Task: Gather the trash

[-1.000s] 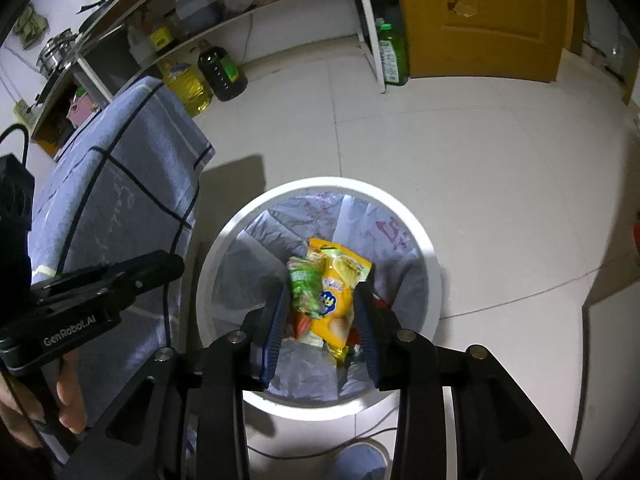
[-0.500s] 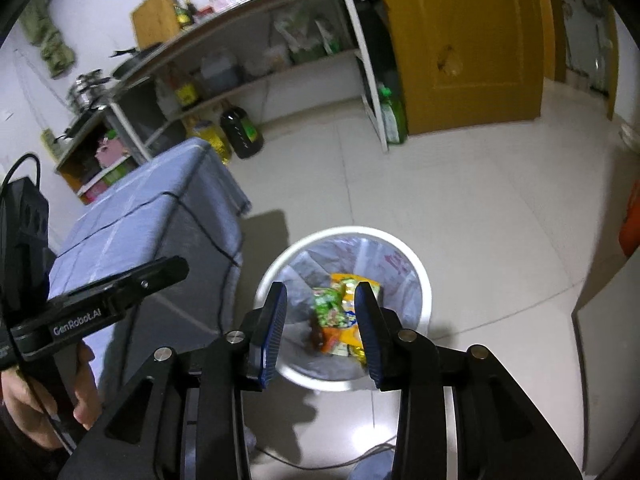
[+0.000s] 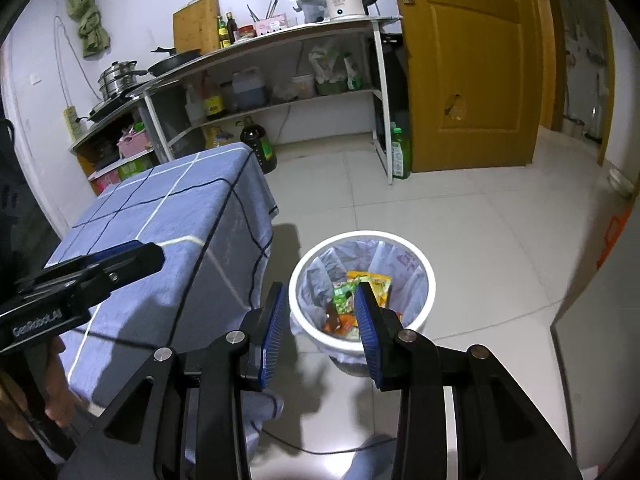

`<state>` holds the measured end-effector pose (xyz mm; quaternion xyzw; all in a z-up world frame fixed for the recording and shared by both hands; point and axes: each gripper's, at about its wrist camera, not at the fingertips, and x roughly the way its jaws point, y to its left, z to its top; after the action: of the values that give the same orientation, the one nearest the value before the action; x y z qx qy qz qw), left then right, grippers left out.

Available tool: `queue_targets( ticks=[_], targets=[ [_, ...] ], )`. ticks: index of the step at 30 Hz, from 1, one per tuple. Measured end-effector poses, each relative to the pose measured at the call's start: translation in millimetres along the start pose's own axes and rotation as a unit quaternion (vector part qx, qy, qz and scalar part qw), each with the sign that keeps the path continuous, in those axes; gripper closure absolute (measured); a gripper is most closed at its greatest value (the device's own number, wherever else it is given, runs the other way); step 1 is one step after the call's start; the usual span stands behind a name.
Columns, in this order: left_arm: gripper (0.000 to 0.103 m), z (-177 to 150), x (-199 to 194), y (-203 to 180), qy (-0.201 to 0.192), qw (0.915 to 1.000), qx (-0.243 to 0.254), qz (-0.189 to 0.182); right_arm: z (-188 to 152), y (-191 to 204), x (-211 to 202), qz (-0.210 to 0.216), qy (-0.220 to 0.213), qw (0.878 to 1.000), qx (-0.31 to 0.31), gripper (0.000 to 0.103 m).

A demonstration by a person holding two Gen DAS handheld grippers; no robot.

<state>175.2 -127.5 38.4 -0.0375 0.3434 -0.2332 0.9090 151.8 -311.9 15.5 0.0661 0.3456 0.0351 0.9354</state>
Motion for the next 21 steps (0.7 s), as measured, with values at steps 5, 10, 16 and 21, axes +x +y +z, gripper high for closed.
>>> queue_targets(
  ticks=[5, 10, 16, 21],
  targets=[
    [0.05, -24, -27, -11, -0.019, 0.9992, 0.026, 0.022, -24, 11, -25, -0.021, -0.01, 1.0, -0.007, 0.067],
    [0.049, -44, -43, -17, -0.021, 0.9984, 0.04, 0.033, -48, 20, -46, -0.041, -0.021, 0.999, -0.018, 0.066],
    [0.049, -71, -69, -21, -0.029, 0.9976, 0.041, 0.047, -73, 29, -69, -0.039, -0.03, 0.998, -0.025, 0.064],
    [0.049, -85, -84, -20, -0.036, 0.9969, 0.034, 0.061, -86, 38, -86, -0.044, -0.042, 0.997, -0.039, 0.064]
  ],
)
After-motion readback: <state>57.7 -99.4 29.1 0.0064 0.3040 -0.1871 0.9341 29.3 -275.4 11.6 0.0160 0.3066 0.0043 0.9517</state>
